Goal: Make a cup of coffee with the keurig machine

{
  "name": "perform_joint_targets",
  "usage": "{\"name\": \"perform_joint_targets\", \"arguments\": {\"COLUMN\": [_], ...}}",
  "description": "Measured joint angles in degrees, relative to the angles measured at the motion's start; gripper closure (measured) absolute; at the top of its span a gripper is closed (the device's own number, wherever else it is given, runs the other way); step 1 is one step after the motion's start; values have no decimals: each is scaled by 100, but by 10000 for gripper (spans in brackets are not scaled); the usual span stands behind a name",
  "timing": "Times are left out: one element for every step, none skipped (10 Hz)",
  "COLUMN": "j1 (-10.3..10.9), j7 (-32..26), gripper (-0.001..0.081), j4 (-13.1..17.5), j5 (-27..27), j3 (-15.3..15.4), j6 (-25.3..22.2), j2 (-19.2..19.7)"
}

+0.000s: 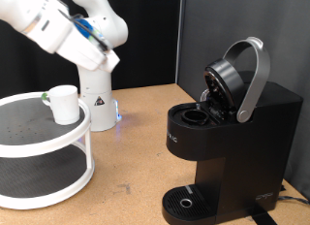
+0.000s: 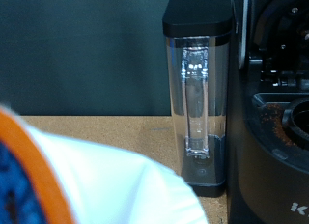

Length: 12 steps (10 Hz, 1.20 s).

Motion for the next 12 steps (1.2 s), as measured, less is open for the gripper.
{"name": "perform_joint_targets", "arguments": {"j1": [58, 77, 76, 75, 84, 110, 155, 210, 262, 320, 367, 408], "j7": [62, 153, 146, 138, 146, 230, 379, 508, 629, 713, 781, 830], "gripper": [690, 690, 690, 690, 690, 690, 690, 690, 690, 690, 690, 690], "j4": [19, 19, 16, 25, 62, 150, 315, 482, 639, 783, 898, 993], "j5": [14, 14, 14, 110, 341, 535, 588, 591, 590, 593, 630, 714], "j3": [132, 226, 213, 199, 202, 225, 278, 360, 456, 551, 649, 742], "j6": [241, 438, 388, 265, 199, 119, -10, -52, -99, -99, -64, -17], "j2": [85, 120, 121, 121, 123, 141, 207, 315, 435, 564, 679, 786]}}
